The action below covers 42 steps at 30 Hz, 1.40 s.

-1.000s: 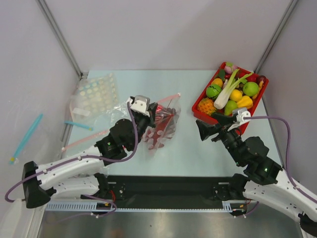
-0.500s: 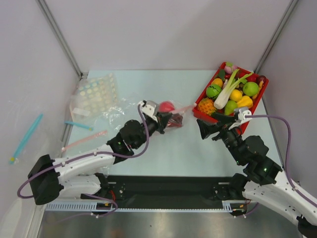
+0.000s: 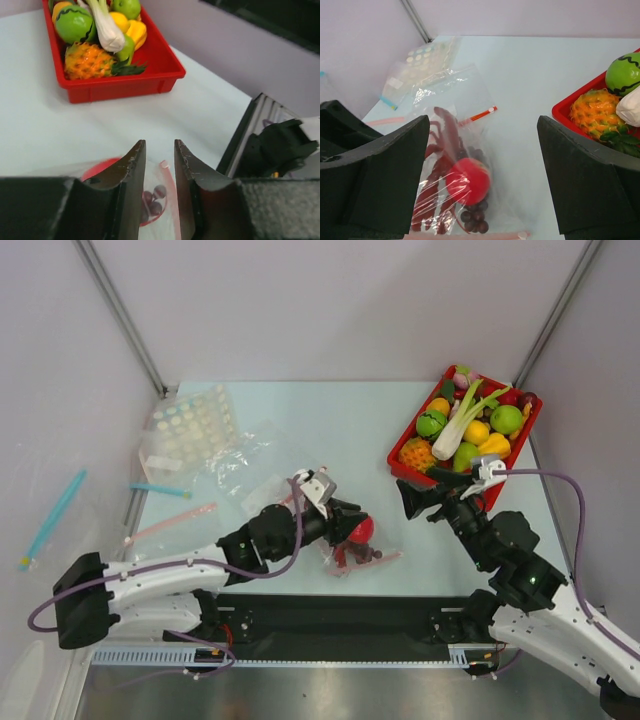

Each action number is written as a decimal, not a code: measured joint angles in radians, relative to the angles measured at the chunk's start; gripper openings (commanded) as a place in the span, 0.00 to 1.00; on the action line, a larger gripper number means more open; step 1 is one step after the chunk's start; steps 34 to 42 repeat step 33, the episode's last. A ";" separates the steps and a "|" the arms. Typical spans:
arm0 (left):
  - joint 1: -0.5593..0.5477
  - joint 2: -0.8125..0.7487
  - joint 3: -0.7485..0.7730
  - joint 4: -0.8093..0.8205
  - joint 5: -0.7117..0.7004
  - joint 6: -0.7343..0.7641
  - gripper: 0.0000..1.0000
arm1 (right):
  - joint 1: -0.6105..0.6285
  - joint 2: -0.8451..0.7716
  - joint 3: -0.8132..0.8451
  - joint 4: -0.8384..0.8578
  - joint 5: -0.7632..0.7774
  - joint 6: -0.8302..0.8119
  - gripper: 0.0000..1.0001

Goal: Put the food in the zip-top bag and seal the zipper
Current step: Place the zipper food storage bag at the center of the board, then reset both arms

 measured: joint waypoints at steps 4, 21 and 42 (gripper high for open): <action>-0.005 -0.116 -0.017 -0.021 0.011 0.007 0.59 | -0.010 0.019 0.000 0.000 -0.014 0.001 0.95; 0.000 -0.362 -0.039 -0.233 -0.466 0.038 1.00 | -0.040 0.163 -0.040 0.091 -0.083 0.026 1.00; 0.021 -0.284 -0.086 -0.229 -0.632 0.066 1.00 | -0.053 0.247 -0.098 0.182 -0.042 0.018 1.00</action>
